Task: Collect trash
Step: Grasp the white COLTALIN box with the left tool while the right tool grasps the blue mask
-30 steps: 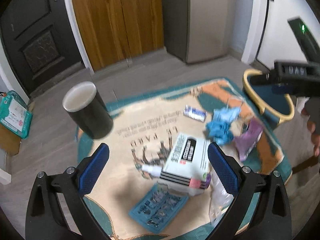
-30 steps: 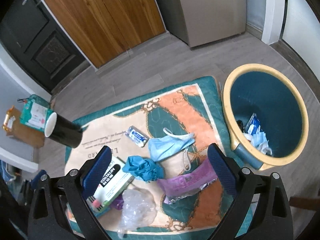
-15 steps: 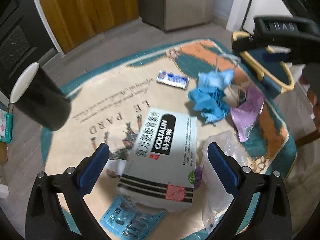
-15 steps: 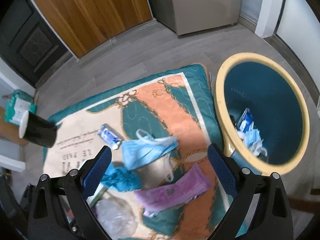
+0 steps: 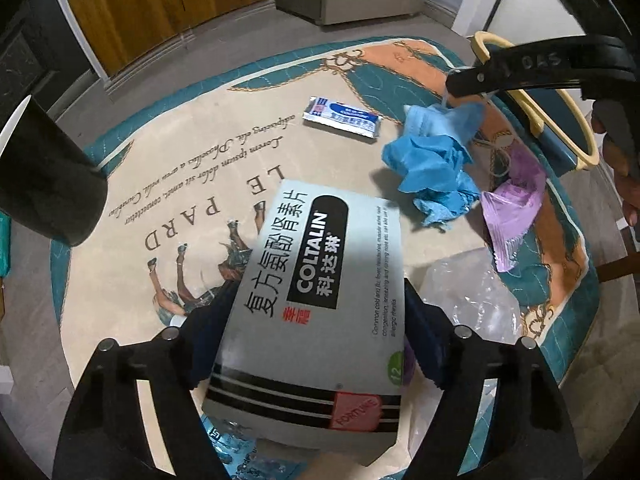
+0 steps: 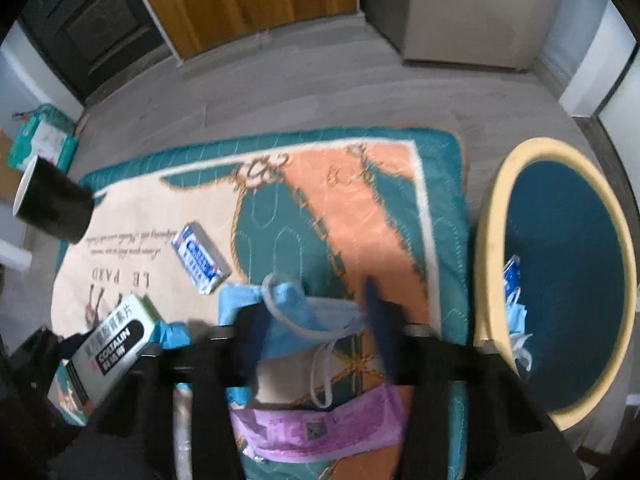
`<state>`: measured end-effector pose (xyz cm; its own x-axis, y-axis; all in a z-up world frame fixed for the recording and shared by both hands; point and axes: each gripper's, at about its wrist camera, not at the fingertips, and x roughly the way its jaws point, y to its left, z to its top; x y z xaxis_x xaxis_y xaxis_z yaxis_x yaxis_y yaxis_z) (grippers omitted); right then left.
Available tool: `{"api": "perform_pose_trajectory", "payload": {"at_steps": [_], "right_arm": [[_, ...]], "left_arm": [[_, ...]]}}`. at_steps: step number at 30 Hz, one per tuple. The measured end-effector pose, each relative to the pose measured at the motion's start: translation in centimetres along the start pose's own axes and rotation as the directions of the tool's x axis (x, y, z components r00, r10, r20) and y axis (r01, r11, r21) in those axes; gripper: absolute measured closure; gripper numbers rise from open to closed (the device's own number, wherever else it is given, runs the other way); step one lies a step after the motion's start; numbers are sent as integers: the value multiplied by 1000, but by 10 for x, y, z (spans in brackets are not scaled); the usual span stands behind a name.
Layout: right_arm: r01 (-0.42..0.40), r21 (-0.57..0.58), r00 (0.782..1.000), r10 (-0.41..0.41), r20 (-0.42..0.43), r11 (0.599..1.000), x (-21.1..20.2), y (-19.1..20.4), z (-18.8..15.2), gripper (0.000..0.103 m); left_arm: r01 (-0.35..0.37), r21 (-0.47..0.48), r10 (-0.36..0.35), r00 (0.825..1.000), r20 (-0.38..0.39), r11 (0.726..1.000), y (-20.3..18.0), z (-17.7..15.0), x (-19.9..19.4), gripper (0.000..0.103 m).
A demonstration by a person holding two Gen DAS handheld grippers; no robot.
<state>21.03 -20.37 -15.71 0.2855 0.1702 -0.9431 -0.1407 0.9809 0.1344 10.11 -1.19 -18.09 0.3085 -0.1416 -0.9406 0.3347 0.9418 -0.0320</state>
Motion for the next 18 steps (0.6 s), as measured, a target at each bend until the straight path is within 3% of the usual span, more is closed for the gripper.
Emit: {"api": "perform_pose_trajectory", "payload": {"at_steps": [1,2,4,18], "right_arm": [[-7,0,1000,7,-3,1000,-1,0,0,88],[-14,2,1000,14,-1,1000,-2,0,1,94],[-36,18,999,36,22,999,-12,0,1,99],[-115,27,968,106,228,993,-107,-2,-12,99]], "left_arm": [[4,3,-4,1000,0,1000,0,0,-1,28],[7,4,-7,1000,1,1000,-1,-1,-2,29],[12,0,-12,1000,2,1000,-1,-1,-5,30],[-39,-51,45,991,128,998,-2,5,-57,30]]}}
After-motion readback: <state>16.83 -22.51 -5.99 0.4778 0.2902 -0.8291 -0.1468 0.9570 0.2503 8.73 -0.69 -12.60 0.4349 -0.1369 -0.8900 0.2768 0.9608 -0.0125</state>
